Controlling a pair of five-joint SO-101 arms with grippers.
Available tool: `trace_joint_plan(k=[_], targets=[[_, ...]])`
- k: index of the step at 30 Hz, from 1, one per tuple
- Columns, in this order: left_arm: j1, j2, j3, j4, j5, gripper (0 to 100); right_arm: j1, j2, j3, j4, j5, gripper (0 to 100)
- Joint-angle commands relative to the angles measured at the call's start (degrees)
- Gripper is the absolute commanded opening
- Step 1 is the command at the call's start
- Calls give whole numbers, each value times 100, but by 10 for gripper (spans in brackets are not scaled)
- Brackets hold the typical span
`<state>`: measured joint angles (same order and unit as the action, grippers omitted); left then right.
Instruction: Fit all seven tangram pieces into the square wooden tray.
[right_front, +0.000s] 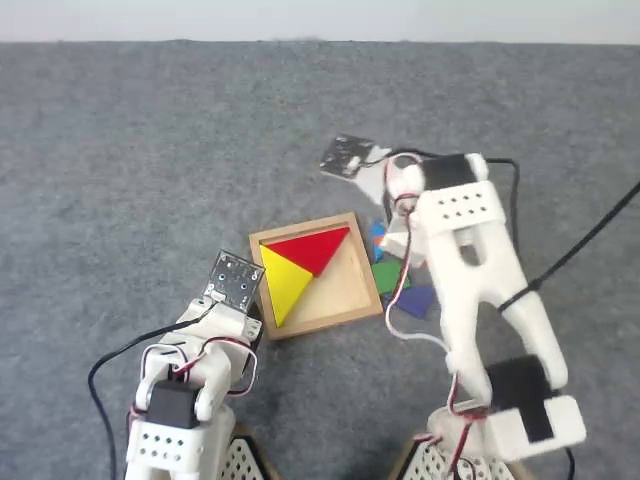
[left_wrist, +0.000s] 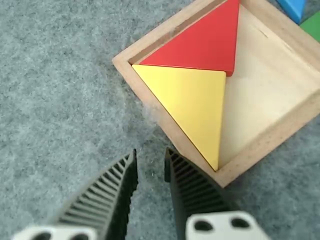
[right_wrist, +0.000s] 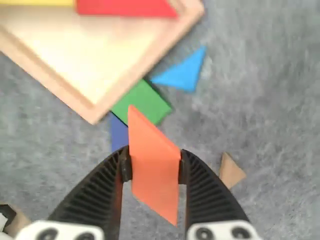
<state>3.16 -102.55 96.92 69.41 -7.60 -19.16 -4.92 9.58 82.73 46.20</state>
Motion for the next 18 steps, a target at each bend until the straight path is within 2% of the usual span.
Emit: trace_joint_plan(k=[1,4,6,11,18], targets=[[0,9,-40,26,79,88,-646,-778,220,13,-79,12],[0,9,-40,26,79,88,-1077,-1446,1169,-470,-88,12],[0,9,-40,26,79,88,-1156,-1807,1776,-998,-396,12],[0,9,-40,26,79,88,-1174,-1543,2013,-1710,-2013,12],[0,9,-40,26,79,88,-1191,356,659,-1710,-4246,12]])
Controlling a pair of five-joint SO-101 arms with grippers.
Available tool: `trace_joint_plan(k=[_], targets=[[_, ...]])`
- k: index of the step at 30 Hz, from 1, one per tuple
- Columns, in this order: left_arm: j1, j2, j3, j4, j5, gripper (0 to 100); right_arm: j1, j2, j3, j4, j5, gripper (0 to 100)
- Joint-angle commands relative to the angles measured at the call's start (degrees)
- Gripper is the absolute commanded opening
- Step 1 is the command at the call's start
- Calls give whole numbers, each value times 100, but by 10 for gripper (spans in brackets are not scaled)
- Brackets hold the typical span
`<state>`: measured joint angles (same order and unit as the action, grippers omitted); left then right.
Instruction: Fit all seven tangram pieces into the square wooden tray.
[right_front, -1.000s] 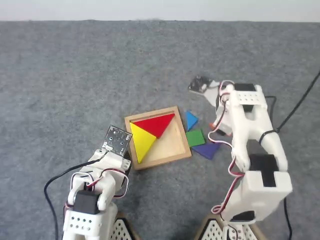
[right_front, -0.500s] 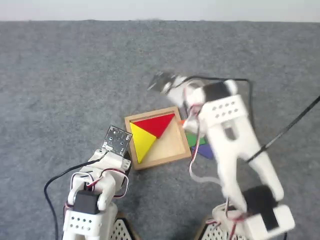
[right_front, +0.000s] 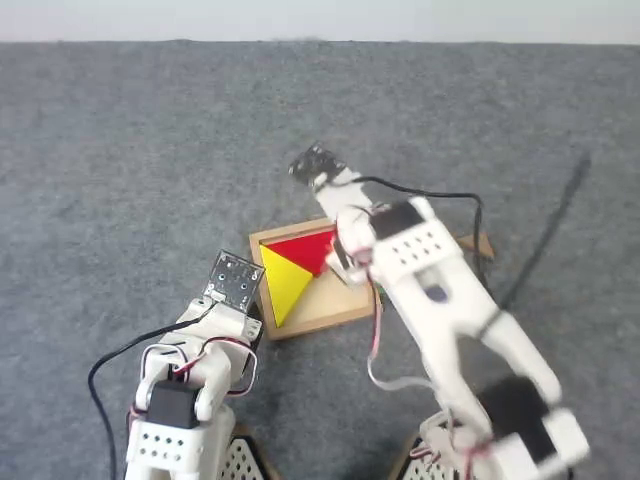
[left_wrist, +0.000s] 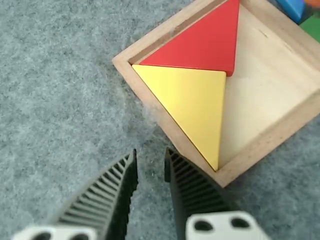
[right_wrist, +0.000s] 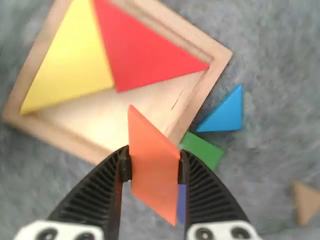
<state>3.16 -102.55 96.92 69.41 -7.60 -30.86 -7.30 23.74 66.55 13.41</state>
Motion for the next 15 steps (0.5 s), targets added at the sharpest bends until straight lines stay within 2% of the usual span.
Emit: trace_joint_plan(k=[1,5,9,11,15], targets=[[0,9,-40,26,79,88,-22,866,-941,-84,-1345,12],[0,9,-40,26,79,88,-22,1657,-1609,-4,-3051,13],[0,9,-40,26,79,88,22,2070,-2277,646,-4545,13],[0,9,-40,26,79,88,31,2220,-2558,927,-4818,16],[0,9,-40,26,79,88,13,2527,-2831,963,-4862,17]])
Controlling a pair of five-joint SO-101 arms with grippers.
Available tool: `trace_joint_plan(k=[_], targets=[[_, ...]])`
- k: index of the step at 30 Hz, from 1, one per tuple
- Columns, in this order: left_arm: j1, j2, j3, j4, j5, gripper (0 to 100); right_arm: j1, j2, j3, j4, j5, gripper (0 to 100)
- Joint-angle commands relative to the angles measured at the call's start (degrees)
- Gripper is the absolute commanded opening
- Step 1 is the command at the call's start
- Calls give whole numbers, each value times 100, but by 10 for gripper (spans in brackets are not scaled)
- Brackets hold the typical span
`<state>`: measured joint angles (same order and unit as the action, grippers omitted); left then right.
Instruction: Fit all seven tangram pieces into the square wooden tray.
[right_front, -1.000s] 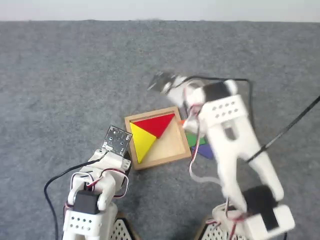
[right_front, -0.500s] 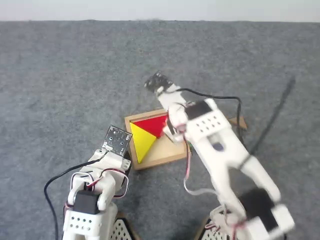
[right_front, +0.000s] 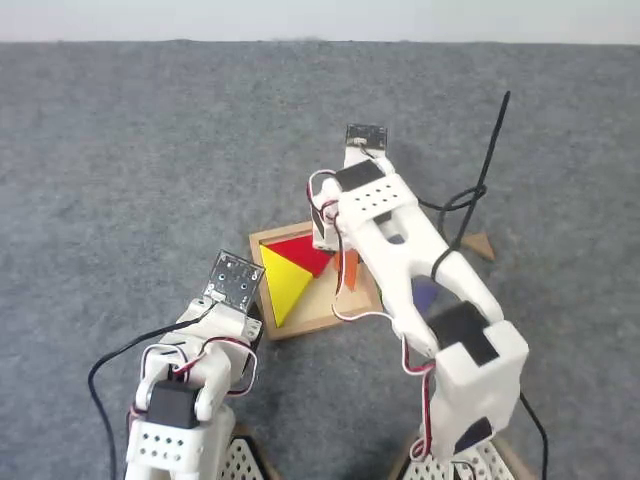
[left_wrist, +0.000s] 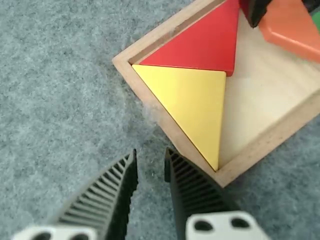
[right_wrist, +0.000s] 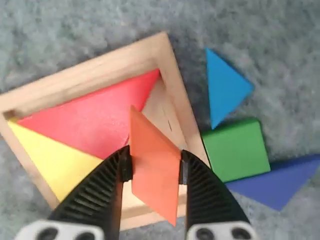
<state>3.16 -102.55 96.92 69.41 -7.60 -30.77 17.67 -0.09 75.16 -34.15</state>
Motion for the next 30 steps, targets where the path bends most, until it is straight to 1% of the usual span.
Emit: trace_joint_plan(k=[1,3,7,10,14,16,18,21,23,30], targets=[[0,9,-40,26,79,88,4,136,-510,101,-105,17],[0,9,-40,26,79,88,13,374,-659,110,-18,17],[0,9,-40,26,79,88,22,752,-1046,110,818,17],[0,9,-40,26,79,88,22,875,-1257,110,1073,17],[0,9,-40,26,79,88,22,875,-1407,136,1591,20],[0,9,-40,26,79,88,22,884,-1459,163,1802,50],[0,9,-40,26,79,88,13,910,-1459,163,2013,106],[0,9,-40,26,79,88,-13,927,-1424,171,2171,184],[0,9,-40,26,79,88,-13,919,-1398,171,2189,208],[0,9,-40,26,79,88,-4,866,-1415,163,2198,209]])
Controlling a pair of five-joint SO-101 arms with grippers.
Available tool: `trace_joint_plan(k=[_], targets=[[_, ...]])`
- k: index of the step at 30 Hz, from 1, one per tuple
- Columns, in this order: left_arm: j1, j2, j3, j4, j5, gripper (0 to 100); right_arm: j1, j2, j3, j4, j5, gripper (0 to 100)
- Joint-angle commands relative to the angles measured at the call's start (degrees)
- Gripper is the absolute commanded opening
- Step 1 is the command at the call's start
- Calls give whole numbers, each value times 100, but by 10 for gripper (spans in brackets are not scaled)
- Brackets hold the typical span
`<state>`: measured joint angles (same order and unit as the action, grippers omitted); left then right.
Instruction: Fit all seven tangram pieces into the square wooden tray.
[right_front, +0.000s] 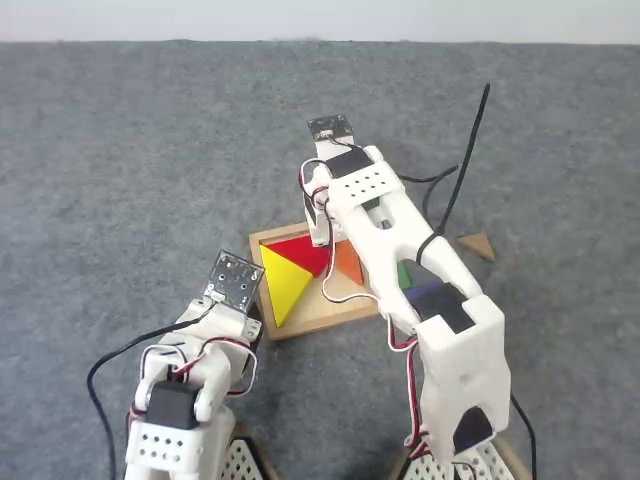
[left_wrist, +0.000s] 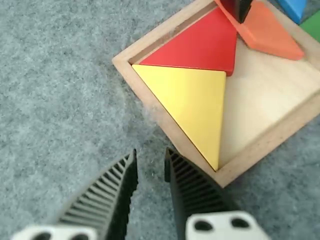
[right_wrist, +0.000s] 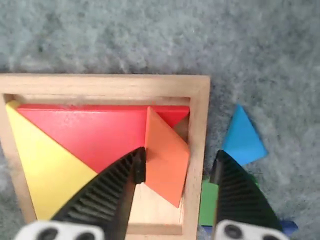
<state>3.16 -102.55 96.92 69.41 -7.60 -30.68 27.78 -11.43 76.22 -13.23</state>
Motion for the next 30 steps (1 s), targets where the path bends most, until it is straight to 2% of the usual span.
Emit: trace_joint_plan(k=[1,5,8,17,20,30], targets=[[0,9,-40,26,79,88,-13,-180,-281,57,105,209],[0,9,-40,26,79,88,13,-585,-299,338,316,207],[0,9,-40,26,79,88,-13,-1042,-246,444,510,163],[0,9,-40,26,79,88,110,-1525,1116,-1473,923,4],[0,9,-40,26,79,88,119,-1525,1582,-1815,1064,8],[0,9,-40,26,79,88,233,-1525,1952,-1824,1081,6]])
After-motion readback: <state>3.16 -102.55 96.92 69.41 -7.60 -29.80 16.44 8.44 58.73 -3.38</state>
